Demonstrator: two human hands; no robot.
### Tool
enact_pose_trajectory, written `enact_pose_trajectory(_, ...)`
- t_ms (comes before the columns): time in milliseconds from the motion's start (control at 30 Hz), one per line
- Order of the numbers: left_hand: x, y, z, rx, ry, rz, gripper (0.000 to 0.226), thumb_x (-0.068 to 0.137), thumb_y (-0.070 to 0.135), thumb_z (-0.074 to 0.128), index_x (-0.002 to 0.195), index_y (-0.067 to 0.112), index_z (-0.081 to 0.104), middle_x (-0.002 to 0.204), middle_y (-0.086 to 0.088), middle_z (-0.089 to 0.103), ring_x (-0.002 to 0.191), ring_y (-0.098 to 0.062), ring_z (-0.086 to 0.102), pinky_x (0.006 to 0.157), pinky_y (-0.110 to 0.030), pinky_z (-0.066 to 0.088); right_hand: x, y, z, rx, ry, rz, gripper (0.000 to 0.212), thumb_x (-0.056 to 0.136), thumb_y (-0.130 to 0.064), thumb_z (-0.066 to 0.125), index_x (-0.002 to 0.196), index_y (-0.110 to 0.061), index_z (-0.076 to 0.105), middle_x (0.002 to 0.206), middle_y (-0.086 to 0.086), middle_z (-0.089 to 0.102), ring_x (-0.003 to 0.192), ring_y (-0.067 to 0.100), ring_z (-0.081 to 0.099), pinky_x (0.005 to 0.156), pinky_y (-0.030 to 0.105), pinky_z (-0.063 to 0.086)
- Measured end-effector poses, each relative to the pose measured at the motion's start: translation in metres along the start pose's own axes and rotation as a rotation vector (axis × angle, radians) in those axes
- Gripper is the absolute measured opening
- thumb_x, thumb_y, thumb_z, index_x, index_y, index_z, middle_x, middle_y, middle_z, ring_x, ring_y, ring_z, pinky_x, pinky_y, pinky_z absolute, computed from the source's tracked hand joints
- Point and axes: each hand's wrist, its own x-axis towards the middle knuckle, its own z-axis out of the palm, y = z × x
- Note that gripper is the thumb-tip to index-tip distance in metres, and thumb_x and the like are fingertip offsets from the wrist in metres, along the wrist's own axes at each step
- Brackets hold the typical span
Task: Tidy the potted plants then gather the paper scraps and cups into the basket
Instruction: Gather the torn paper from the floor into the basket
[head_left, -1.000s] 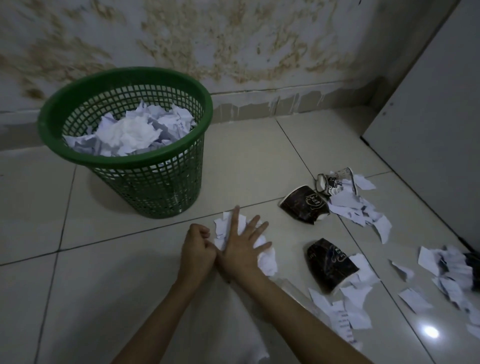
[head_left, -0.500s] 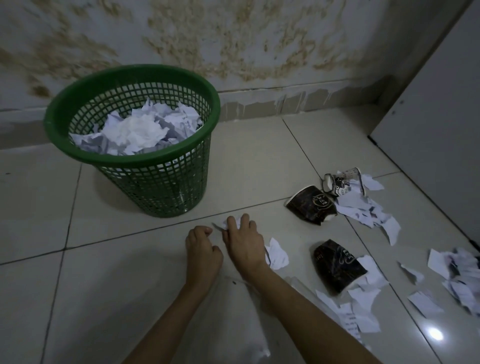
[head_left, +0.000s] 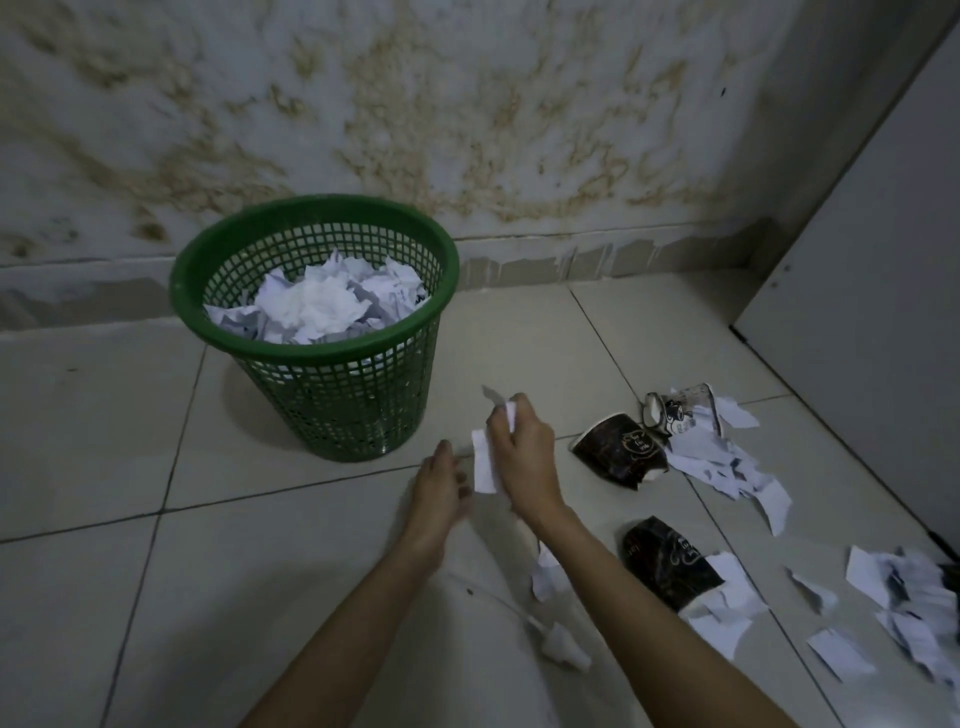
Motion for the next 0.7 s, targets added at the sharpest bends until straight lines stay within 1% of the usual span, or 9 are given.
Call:
enact_pose_trajectory(67,-0.018,0.029,0.006,-0.278,-0.167,-0.176,0.058,0.097,0.052,0.021,0.095,0.010,0.060,0.097,-0.017,0.064,0.085,-0.029,0.061,0.072,-0.036,0.047,0.012,-0.024,-0.009,0.091,0.094,-0.038,0.038,0.095,-0.013,0.043,0.063,-0.025,0.027,0.053,-0.005,0.035,0.046,0.004,0.034,0.043,0.020,0.023)
enact_pose_trajectory(167,-0.034,0.070,0.015,-0.462,-0.326,-0.186,0.063,0.092,0.061,0.020,0.096,0.015,0.063,0.092,-0.011,0.065,0.084,-0.023,0.060,0.070,-0.033,0.047,0.023,-0.057,-0.017,0.191,0.157,-0.133,0.035,0.095,-0.013,0.042,0.064,-0.025,0.030,0.054,-0.006,0.038,0.045,0.001,0.041,0.042,0.015,0.028)
enact_pose_trajectory(300,-0.053,0.121,0.014,-0.485,-0.311,-0.054,0.053,0.091,0.059,0.032,0.093,0.019,0.065,0.091,-0.005,0.066,0.081,-0.018,0.060,0.067,-0.029,0.047,0.039,-0.103,-0.021,0.236,0.189,-0.257,0.035,0.096,-0.015,0.041,0.064,-0.025,0.031,0.055,-0.007,0.041,0.046,-0.003,0.043,0.042,0.014,0.029)
enact_pose_trajectory(367,-0.056,0.146,0.004,-0.504,-0.294,0.032,0.051,0.092,0.058,0.032,0.086,0.017,0.063,0.083,-0.005,0.064,0.076,-0.016,0.059,0.065,-0.028,0.046,0.052,-0.128,-0.018,0.254,0.161,-0.332,0.034,0.097,-0.016,0.039,0.066,-0.027,0.030,0.056,-0.008,0.040,0.046,-0.004,0.045,0.041,0.013,0.030)
enact_pose_trajectory(467,-0.054,0.182,-0.013,-0.586,-0.230,0.213,0.045,0.097,0.047,0.031,0.076,0.015,0.055,0.073,-0.003,0.055,0.069,-0.010,0.053,0.060,-0.022,0.044,0.073,-0.164,-0.001,0.209,0.071,-0.411,0.030,0.099,-0.023,0.037,0.070,-0.028,0.030,0.056,-0.008,0.038,0.045,0.000,0.044,0.040,0.016,0.030)
enact_pose_trajectory(533,-0.046,0.201,-0.027,-0.628,-0.173,0.325,0.038,0.101,0.037,0.030,0.072,0.015,0.045,0.070,-0.004,0.044,0.066,-0.009,0.046,0.058,-0.018,0.042,0.088,-0.182,0.015,0.117,0.000,-0.430,0.022,0.100,-0.030,0.036,0.080,-0.021,0.035,0.059,-0.007,0.041,0.050,0.003,0.043,0.042,0.019,0.028)
enact_pose_trajectory(600,-0.028,0.211,-0.049,-0.506,-0.065,0.351,0.037,0.100,0.035,0.034,0.073,0.014,0.047,0.074,-0.007,0.046,0.067,-0.012,0.047,0.060,-0.022,0.043,0.102,-0.192,0.031,0.055,-0.118,-0.398,0.023,0.099,-0.036,0.034,0.093,-0.015,0.035,0.066,-0.003,0.048,0.059,0.017,0.052,0.047,0.027,0.036)
enact_pose_trajectory(633,-0.016,0.213,-0.062,-0.344,0.024,0.356,0.037,0.100,0.035,0.035,0.076,0.012,0.051,0.080,-0.008,0.052,0.067,-0.014,0.050,0.061,-0.025,0.044,0.108,-0.194,0.037,0.038,-0.199,-0.345,0.027,0.098,-0.038,0.033,0.100,-0.012,0.037,0.075,0.002,0.055,0.068,0.025,0.057,0.053,0.033,0.043)
enact_pose_trajectory(700,0.004,0.208,-0.087,0.159,0.180,0.436,0.033,0.101,0.030,0.034,0.095,0.008,0.057,0.093,-0.011,0.055,0.068,-0.016,0.054,0.059,-0.025,0.043,0.118,-0.193,0.045,-0.008,-0.380,-0.217,0.038,0.098,-0.041,0.030,0.120,-0.010,0.035,0.103,0.016,0.061,0.087,0.032,0.060,0.073,0.041,0.049)
